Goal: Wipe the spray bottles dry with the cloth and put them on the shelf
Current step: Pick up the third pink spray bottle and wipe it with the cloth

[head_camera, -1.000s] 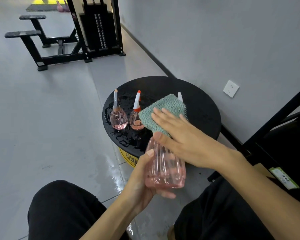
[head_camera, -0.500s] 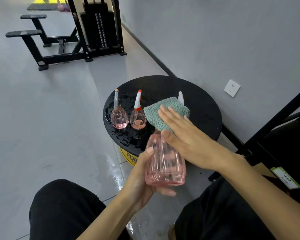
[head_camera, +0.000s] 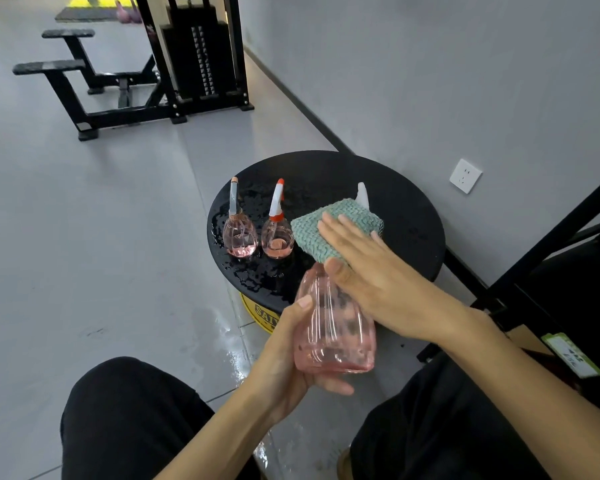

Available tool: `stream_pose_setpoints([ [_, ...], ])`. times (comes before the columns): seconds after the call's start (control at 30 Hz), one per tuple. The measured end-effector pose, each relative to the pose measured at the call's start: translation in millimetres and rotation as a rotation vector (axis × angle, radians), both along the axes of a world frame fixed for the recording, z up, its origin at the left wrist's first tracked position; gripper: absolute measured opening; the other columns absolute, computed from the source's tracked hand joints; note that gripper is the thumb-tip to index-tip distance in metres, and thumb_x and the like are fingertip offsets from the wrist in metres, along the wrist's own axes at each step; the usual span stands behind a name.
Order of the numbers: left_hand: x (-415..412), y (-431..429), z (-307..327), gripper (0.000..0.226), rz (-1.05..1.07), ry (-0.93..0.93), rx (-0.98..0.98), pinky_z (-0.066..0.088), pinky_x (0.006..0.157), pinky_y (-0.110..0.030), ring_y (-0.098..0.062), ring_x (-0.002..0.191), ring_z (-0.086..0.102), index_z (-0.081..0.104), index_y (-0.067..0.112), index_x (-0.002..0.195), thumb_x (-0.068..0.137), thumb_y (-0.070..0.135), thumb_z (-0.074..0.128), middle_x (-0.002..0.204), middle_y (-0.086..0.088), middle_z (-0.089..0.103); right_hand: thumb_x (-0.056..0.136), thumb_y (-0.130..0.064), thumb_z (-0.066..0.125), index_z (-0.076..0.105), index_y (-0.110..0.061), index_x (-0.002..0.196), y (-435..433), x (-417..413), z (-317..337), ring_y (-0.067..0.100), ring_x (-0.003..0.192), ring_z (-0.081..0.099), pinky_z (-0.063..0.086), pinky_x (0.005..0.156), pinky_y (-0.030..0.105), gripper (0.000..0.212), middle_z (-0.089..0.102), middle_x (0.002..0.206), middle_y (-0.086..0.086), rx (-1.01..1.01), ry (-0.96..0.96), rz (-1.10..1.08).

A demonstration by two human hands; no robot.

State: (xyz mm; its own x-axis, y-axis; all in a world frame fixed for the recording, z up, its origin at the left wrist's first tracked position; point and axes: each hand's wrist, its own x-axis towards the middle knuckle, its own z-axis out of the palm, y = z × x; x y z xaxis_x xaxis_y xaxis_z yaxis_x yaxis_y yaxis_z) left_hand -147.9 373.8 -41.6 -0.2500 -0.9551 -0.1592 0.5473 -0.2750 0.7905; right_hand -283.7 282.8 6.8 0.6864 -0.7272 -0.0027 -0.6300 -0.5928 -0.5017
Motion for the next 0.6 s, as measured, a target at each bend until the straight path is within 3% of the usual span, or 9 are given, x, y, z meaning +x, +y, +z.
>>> stream_pose_setpoints([
  [0.07, -2, 1, -1, 0.038, -0.026, -0.006, 0.019, 0.059, 0.048, -0.034, -0.025, 0.078, 0.072, 0.073, 0.039, 0.1, 0.068, 0.058, 0.063, 0.102, -0.005, 0.074, 0.081, -0.072, 0.0, 0.0, -0.03, 0.154, -10, 0, 2, -0.006, 0.143, -0.017, -0.008, 0.12, 0.033, 0.084, -0.01, 0.16, -0.018, -0.043, 0.024, -0.042],
  [0.17, -7, 2, -2, 0.055, -0.059, -0.012, 0.008, 0.059, 0.049, -0.034, -0.027, 0.079, 0.073, 0.072, 0.035, 0.105, 0.059, 0.065, 0.074, 0.1, -0.007, 0.074, 0.081, -0.071, 0.0, 0.003, -0.025, 0.154, -29, 4, 7, 0.002, 0.145, -0.016, -0.005, 0.122, 0.04, 0.087, -0.007, 0.161, -0.012, -0.077, 0.038, -0.134],
  [0.23, -6, 3, -1, 0.049, -0.046, -0.009, 0.0, 0.059, 0.049, -0.034, -0.026, 0.078, 0.073, 0.072, 0.038, 0.104, 0.062, 0.063, 0.071, 0.099, -0.006, 0.074, 0.079, -0.073, 0.001, 0.003, -0.023, 0.155, -31, 7, 6, 0.004, 0.146, -0.016, -0.003, 0.122, 0.041, 0.091, -0.006, 0.162, -0.01, -0.087, 0.035, -0.125],
  [0.4, 3, 0, -1, 0.034, 0.014, -0.017, 0.004, 0.059, 0.047, -0.034, -0.026, 0.078, 0.072, 0.068, 0.046, 0.106, 0.077, 0.055, 0.051, 0.107, -0.004, 0.071, 0.08, -0.075, 0.002, 0.002, -0.026, 0.154, -3, 4, -3, -0.007, 0.143, -0.015, -0.005, 0.12, 0.028, 0.089, -0.008, 0.161, -0.016, -0.058, -0.026, 0.003],
  [0.53, 3, 2, 0, 0.038, -0.021, -0.048, 0.001, 0.059, 0.048, -0.035, -0.027, 0.079, 0.072, 0.068, 0.046, 0.106, 0.071, 0.057, 0.059, 0.107, -0.004, 0.072, 0.079, -0.078, -0.002, 0.004, -0.026, 0.154, -10, 3, 0, -0.004, 0.145, -0.013, -0.006, 0.119, 0.028, 0.092, -0.005, 0.161, -0.014, -0.112, -0.003, -0.007],
  [0.6, 0, 3, -1, 0.057, -0.053, -0.06, 0.005, 0.059, 0.049, -0.036, -0.027, 0.081, 0.072, 0.066, 0.037, 0.114, 0.062, 0.061, 0.073, 0.106, -0.006, 0.072, 0.077, -0.078, -0.004, 0.007, -0.024, 0.154, -25, 4, 6, 0.002, 0.147, -0.01, -0.006, 0.12, 0.034, 0.096, -0.001, 0.162, -0.011, -0.146, 0.018, -0.065],
])
